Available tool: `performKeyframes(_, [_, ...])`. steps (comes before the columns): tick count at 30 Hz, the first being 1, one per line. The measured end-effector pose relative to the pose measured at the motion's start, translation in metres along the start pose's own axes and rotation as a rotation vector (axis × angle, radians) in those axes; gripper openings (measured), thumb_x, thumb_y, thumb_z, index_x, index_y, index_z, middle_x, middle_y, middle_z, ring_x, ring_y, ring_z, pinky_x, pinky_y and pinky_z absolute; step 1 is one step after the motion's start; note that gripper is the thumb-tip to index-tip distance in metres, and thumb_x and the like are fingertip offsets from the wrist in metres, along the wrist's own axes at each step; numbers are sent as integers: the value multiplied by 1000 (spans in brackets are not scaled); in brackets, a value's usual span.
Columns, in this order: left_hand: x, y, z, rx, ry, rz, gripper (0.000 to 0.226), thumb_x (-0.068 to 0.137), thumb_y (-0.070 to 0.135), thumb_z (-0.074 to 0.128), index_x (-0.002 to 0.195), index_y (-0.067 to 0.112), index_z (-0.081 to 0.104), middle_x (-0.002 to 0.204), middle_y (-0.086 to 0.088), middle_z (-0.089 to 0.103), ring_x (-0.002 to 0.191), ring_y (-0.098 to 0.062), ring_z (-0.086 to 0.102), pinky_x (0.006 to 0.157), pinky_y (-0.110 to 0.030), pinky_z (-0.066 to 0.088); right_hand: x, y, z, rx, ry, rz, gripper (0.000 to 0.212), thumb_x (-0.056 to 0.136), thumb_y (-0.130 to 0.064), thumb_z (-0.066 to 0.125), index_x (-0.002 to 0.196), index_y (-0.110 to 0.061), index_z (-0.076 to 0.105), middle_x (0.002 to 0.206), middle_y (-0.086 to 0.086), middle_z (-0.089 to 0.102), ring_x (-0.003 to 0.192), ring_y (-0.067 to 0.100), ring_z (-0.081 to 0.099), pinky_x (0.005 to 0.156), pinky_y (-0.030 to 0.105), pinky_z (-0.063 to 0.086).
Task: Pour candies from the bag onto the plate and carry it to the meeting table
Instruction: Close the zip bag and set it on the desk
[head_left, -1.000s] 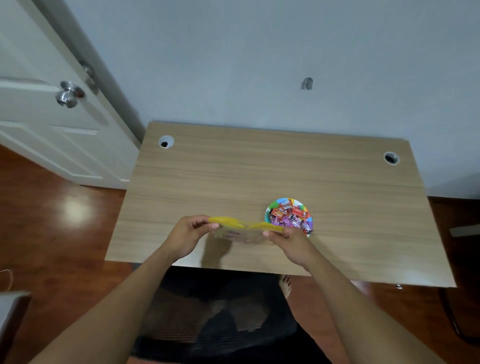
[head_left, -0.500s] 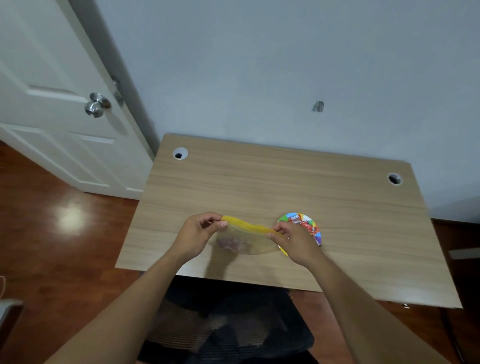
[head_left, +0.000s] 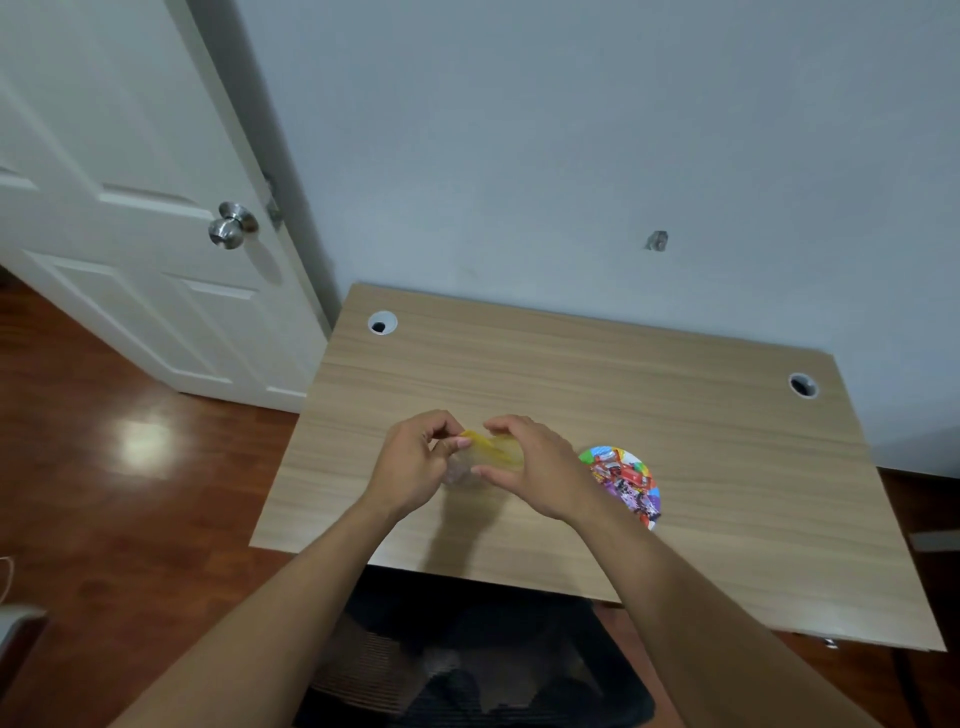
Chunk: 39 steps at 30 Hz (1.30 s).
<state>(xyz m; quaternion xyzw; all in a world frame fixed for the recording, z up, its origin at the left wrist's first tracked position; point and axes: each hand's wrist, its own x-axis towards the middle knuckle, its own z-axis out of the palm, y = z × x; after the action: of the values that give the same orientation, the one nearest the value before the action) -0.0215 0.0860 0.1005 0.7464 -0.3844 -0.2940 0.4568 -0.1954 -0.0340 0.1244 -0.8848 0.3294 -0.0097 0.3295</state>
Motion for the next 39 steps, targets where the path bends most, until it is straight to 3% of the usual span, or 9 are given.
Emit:
performKeyframes(3, [2, 3, -4, -73, 1, 4, 28, 91, 8, 82, 78, 32, 80, 81, -6, 78, 64, -11, 68, 57, -22, 57, 9, -11, 2, -22, 38, -10, 33, 90, -56, 68, 113, -31, 71, 106, -9, 78, 103, 23, 71, 96, 50, 56])
performKeyframes(5, [3, 3, -7, -125, 31, 11, 29, 88, 6, 85, 83, 34, 82, 88, -7, 81, 74, -7, 71, 64, -15, 57, 13, -15, 3, -14, 64, 2, 33, 90, -58, 61, 103, -30, 71, 94, -9, 78, 94, 22, 71, 91, 49, 57])
performKeyframes(8, [1, 3, -11, -227, 45, -47, 9, 85, 4, 87, 91, 10, 86, 93, -12, 83, 79, -9, 73, 68, -13, 58, 16, -15, 7, 5, 80, -11, 33, 90, -60, 60, 103, -31, 70, 94, -10, 79, 93, 18, 73, 88, 47, 59])
performKeyframes(11, [0, 2, -15, -214, 31, -49, 9, 84, 5, 88, 92, 3, 85, 94, -13, 83, 83, -24, 76, 74, -24, 60, 18, -17, 8, 33, 90, -30, 29, 92, -59, 64, 105, -35, 72, 98, -15, 79, 93, 14, 72, 87, 47, 59])
performKeyframes(17, [-2, 5, -15, -76, 81, -24, 4, 85, 7, 86, 86, 9, 83, 90, -4, 81, 86, -14, 73, 67, -11, 54, 19, -26, 11, 18, 91, -33, 36, 89, -64, 55, 93, -31, 69, 92, -11, 74, 92, 19, 71, 84, 48, 59])
performKeyframes(23, [-6, 3, -4, 118, 169, 33, 8, 89, 14, 80, 84, 20, 78, 87, 9, 79, 87, -14, 74, 83, -40, 59, 21, -33, 9, -7, 115, -14, 28, 89, -58, 61, 84, -30, 64, 85, -10, 74, 90, 17, 73, 84, 46, 59])
performKeyframes(30, [-4, 12, -10, 235, 200, 75, 14, 89, 11, 73, 85, 25, 73, 87, 15, 76, 88, -12, 72, 85, -46, 59, 20, -34, 7, -41, 176, -16, 29, 94, -53, 68, 89, -25, 68, 74, -9, 64, 75, 23, 61, 74, 44, 57])
performKeyframes(35, [-5, 16, -16, 302, 195, 107, 21, 87, 8, 72, 85, 29, 71, 79, 33, 66, 86, -6, 70, 91, -50, 57, 21, -27, 9, -9, 156, -5, 42, 88, -66, 61, 96, -28, 75, 88, -8, 79, 88, 20, 74, 78, 45, 60])
performKeyframes(39, [-5, 19, -22, 280, 202, 129, 14, 89, 14, 76, 86, 27, 73, 85, 25, 72, 87, -5, 70, 90, -49, 57, 22, -24, 8, -17, 159, -6, 32, 90, -59, 67, 96, -29, 77, 89, -10, 81, 89, 18, 74, 79, 44, 60])
